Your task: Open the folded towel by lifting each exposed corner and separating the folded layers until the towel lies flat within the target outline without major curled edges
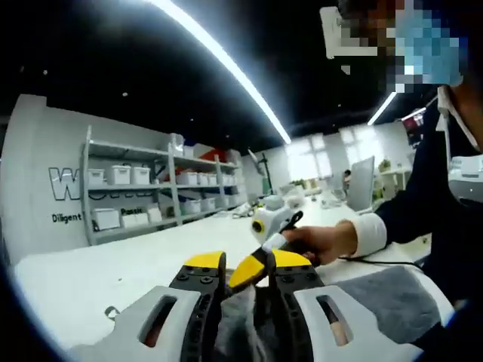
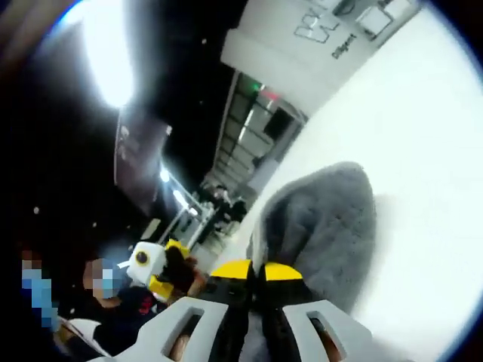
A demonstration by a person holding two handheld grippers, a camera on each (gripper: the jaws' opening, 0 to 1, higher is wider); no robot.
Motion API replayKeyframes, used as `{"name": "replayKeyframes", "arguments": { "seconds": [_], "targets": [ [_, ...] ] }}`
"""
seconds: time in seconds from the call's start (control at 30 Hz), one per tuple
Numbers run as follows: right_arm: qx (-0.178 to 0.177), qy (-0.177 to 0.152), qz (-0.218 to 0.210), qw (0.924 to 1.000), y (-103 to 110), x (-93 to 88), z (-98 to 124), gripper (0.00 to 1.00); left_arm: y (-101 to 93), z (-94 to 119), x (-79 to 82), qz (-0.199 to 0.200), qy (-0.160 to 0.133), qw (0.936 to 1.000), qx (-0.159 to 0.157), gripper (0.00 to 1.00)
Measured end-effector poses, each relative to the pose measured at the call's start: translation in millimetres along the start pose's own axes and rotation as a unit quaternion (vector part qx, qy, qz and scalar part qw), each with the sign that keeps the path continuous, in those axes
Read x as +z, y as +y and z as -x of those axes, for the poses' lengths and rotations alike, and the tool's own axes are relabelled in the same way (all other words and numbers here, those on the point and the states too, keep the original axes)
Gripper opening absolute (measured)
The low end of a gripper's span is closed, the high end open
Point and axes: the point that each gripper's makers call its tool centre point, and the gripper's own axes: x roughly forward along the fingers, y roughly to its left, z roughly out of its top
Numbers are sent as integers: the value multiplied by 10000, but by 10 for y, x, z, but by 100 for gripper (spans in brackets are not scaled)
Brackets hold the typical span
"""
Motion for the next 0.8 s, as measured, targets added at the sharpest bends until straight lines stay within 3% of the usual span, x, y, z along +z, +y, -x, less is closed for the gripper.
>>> {"name": "replayKeyframes", "arguments": {
  "seconds": [0.1,0.3,0.5,0.63,0.73,0.8],
  "targets": [
    [-26,9,64,10000,7,13,19,0,67,42,-22,-57,31,9999,97,21],
    [-18,-8,209,9998,41,66,56,0,276,140,-21,229,59,9991,338,13],
    [-271,201,736,9967,35,39,77,0,389,208,-100,298,279,9982,444,9],
    [-177,124,601,9980,92,53,88,0,342,228,-198,796,532,9951,235,1],
    [-217,119,636,9977,90,58,85,0,296,232,-284,1069,854,9905,101,1],
    [-220,150,619,9977,81,54,90,0,258,218,-300,1066,879,9904,-2,1]
  ]
}}
